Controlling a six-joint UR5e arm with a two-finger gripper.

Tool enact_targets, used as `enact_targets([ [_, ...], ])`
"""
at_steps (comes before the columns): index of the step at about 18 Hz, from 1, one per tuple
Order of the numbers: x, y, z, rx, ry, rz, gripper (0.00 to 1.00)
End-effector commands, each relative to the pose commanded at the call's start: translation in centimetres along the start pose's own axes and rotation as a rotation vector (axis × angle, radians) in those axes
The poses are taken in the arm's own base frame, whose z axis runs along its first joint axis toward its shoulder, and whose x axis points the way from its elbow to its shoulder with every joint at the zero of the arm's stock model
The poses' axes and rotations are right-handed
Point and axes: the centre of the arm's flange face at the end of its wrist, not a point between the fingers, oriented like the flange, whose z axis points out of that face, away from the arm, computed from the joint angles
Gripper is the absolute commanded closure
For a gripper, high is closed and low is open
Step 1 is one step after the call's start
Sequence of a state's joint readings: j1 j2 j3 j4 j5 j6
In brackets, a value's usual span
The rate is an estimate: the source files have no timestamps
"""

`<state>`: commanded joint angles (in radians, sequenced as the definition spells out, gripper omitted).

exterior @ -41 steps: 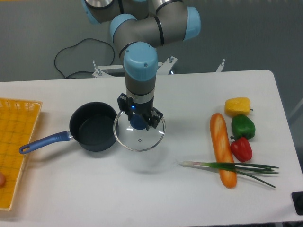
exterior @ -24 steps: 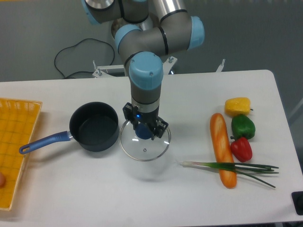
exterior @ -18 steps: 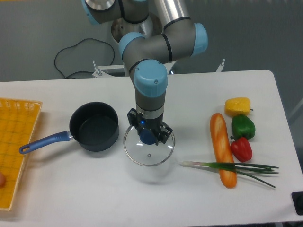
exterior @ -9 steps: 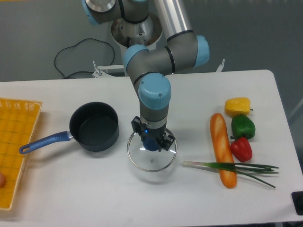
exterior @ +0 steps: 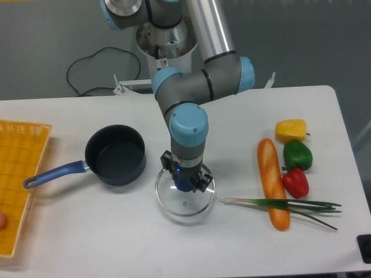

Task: Place the lid on the table
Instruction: 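Lower the held glass lid onto the table surface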

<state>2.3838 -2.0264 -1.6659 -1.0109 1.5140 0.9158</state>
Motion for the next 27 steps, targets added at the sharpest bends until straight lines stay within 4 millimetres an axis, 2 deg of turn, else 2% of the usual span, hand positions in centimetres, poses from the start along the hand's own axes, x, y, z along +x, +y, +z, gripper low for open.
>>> enact_targets([
  [27,0.2,-1.3,1.0,0.034,-0.011,0.007,0.61],
])
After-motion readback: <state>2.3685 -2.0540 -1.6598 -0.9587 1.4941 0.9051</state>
